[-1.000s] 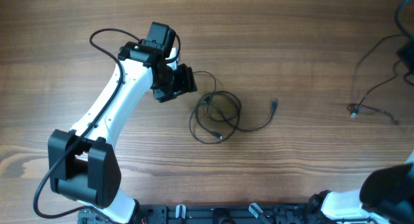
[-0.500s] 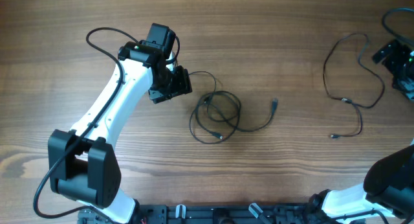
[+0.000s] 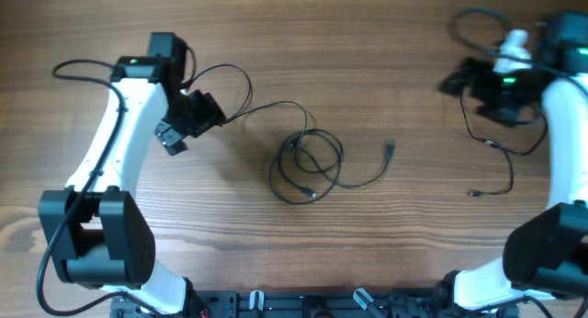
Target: Untangle cables
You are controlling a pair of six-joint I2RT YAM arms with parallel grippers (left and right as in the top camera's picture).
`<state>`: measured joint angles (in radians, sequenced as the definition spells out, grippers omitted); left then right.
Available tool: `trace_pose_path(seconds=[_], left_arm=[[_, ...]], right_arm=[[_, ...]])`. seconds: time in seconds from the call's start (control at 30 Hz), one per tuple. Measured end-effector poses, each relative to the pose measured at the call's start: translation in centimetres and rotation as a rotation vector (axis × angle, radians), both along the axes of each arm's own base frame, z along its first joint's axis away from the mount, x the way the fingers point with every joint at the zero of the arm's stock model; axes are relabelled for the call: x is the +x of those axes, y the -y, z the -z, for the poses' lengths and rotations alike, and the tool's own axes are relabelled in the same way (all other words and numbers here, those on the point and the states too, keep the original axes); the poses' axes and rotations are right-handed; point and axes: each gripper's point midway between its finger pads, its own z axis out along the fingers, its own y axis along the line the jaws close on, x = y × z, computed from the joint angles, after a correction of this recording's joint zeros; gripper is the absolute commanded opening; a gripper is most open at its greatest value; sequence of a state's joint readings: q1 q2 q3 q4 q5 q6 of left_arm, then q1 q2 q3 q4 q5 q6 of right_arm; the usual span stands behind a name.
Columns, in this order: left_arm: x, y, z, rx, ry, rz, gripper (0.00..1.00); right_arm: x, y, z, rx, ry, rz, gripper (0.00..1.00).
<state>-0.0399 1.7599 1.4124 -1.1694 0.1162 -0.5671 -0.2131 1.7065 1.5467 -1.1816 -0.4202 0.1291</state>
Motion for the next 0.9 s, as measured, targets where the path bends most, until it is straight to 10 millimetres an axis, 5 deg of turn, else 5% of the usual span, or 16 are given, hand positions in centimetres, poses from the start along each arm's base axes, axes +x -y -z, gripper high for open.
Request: trace_pose_path(seconds=[0.2,0.4,0.6,0.77,0.9], left_arm=[[-0.5,-2.8,0.0,0.001,-0.026,-0.079,0.85],[-0.8,-3.3,0.0,0.004,-0.036,-0.082,0.86],[-0.8,-3.3,0.1,0.004,-0.038,-0.074,0.86],[-0.9,-3.3,0.1,0.004,-0.04,-0.069,0.86],[-0.9,-3.3,0.1,0.004,-0.04,-0.069,0.86]], right_arm=[[-2.8,-14.9,4.2,0.013,-0.001,-0.412,0.97],[-4.0,-24.4,6.7,-0.052,0.16,-0.573,0.91],[-0.6,-28.6,7.5,-0.185,0.386,-0.533,0.82],[1.5,-29.0,12.0,-0.225,0.374,-0.462,0.71],[2.3,-29.3,13.7,-0.216,0.372,-0.426,0.63]])
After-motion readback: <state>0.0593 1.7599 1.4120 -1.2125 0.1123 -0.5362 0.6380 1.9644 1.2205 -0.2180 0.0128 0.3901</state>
